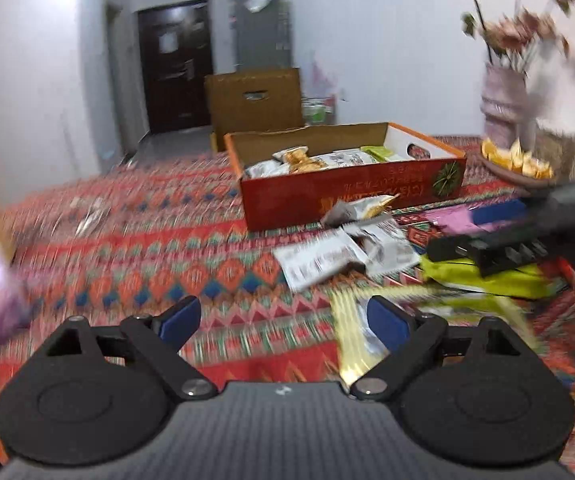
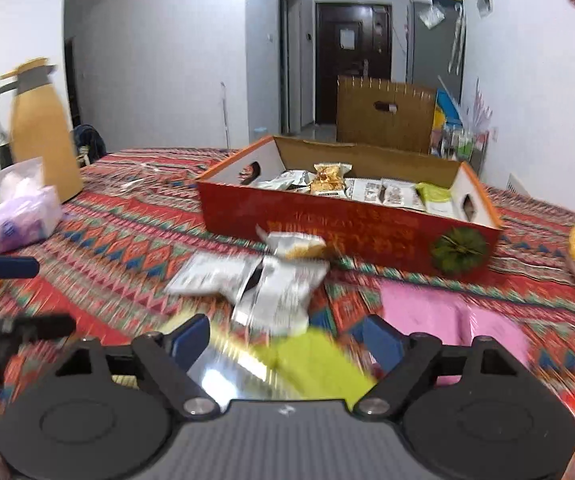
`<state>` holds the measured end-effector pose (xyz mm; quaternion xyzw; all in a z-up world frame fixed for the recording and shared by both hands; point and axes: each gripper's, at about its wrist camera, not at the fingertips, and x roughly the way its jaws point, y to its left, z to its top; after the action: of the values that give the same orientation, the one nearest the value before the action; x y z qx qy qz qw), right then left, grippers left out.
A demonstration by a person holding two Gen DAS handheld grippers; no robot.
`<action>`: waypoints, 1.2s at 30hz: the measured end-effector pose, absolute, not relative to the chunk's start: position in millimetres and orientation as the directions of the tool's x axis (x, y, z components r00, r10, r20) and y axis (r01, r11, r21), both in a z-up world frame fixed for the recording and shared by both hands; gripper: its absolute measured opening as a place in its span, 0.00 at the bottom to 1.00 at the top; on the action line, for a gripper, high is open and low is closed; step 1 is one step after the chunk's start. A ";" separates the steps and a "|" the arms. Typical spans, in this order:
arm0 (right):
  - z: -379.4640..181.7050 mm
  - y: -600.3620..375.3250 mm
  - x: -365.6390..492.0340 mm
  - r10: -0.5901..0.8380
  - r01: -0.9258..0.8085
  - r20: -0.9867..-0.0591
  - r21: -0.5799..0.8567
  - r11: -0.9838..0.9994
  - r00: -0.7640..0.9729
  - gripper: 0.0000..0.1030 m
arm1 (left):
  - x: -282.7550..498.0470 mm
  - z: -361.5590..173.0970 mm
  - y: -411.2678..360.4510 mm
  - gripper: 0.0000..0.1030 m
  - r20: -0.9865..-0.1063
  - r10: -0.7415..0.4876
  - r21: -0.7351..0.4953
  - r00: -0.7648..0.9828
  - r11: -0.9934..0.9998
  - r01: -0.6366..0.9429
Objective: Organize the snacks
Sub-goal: 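Grasp a white packet with the left gripper while the right grasps another white packet, then lower both white packets into the orange box and open both grippers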
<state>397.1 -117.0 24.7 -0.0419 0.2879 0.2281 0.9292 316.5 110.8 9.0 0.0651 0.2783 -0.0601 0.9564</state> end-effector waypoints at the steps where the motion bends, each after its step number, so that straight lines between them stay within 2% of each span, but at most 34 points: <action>1: 23.6 -109.1 414.4 0.400 -0.445 -0.565 0.064 0.893 0.722 0.75 | 329.2 7.2 109.6 0.91 -0.541 -0.088 0.111 0.836 0.978 0.175; 3: 18.9 -96.2 442.6 0.402 -0.443 -0.589 0.081 0.893 0.702 0.73 | 358.3 0.4 109.4 0.93 -0.565 -0.131 0.107 0.815 0.967 0.230; 6: 5.9 -83.0 474.1 0.384 -0.421 -0.637 0.101 0.901 0.669 0.60 | 389.5 -11.9 104.5 0.93 -0.589 -0.151 0.118 0.794 0.956 0.270; 7: 1.8 -81.7 480.0 0.382 -0.416 -0.646 0.109 0.903 0.661 0.53 | 397.4 -16.2 102.1 0.94 -0.598 -0.168 0.123 0.784 0.947 0.297; 8: -2.3 -81.9 483.7 0.379 -0.409 -0.651 0.114 0.905 0.657 0.52 | 406.9 -20.7 99.4 0.93 -0.608 -0.188 0.121 0.771 0.938 0.324; 10: -6.4 -88.4 485.0 0.397 -0.410 -0.646 0.140 0.901 0.652 0.40 | 423.3 -30.1 92.5 0.94 -0.628 -0.215 0.115 0.748 0.925 0.363; 14: 1.0 -111.5 475.6 0.421 -0.397 -0.601 0.182 0.900 0.679 0.39 | 447.0 -42.1 76.5 0.94 -0.613 -0.226 0.176 0.757 0.895 0.410; 17: 13.0 -134.3 459.1 0.460 -0.408 -0.543 0.223 0.885 0.702 0.39 | 462.7 -42.2 74.8 0.93 -0.631 -0.262 0.142 0.730 0.886 0.441; 18: 15.8 -139.3 455.5 0.468 -0.413 -0.531 0.228 0.882 0.706 0.39 | 468.2 -42.1 75.8 0.91 -0.647 -0.273 0.108 0.712 0.892 0.439; 19: 18.0 -144.2 450.7 0.474 -0.418 -0.520 0.231 0.879 0.710 0.39 | 473.3 -41.0 78.3 0.80 -0.667 -0.285 0.057 0.689 0.902 0.428; 20: 20.2 -148.2 446.4 0.477 -0.420 -0.510 0.231 0.877 0.716 0.39 | 476.8 -39.1 81.4 0.73 -0.680 -0.301 -0.002 0.668 0.913 0.409; 21: 22.6 -153.0 440.5 0.476 -0.421 -0.499 0.226 0.878 0.724 0.39 | 476.4 -36.6 82.4 0.48 -0.677 -0.277 -0.001 0.682 0.927 0.375; 22: 24.9 -156.4 435.9 0.474 -0.422 -0.493 0.220 0.879 0.730 0.39 | 472.6 -34.6 81.3 0.45 -0.679 -0.250 0.025 0.690 0.932 0.361; 25: 29.6 -170.0 423.7 0.482 -0.430 -0.478 0.222 0.875 0.734 0.39 | 461.1 -28.9 82.1 0.40 -0.705 -0.213 0.011 0.676 0.950 0.311; 27: 32.1 -176.1 416.3 0.482 -0.430 -0.472 0.222 0.875 0.738 0.39 | 448.3 -21.2 80.5 0.40 -0.706 -0.147 0.049 0.693 0.966 0.254; 31: 43.5 -193.2 390.0 0.491 -0.431 -0.409 0.234 0.871 0.770 0.39 | 403.0 5.3 74.1 0.40 -0.634 -0.059 0.086 0.771 0.985 0.147; 33: 48.4 -201.3 374.6 0.506 -0.444 -0.380 0.245 0.862 0.774 0.39 | 373.5 20.1 70.8 0.40 -0.595 -0.040 0.062 0.803 0.993 0.096; 36: 51.0 -208.5 347.6 0.525 -0.469 -0.369 0.236 0.851 0.767 0.39 | 328.9 35.5 64.2 0.40 -0.553 -0.081 -0.037 0.829 0.997 0.073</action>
<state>347.6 -208.5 51.0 0.0653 0.2151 0.2652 0.9376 328.9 64.2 35.5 -0.0074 0.2897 -0.0402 0.9562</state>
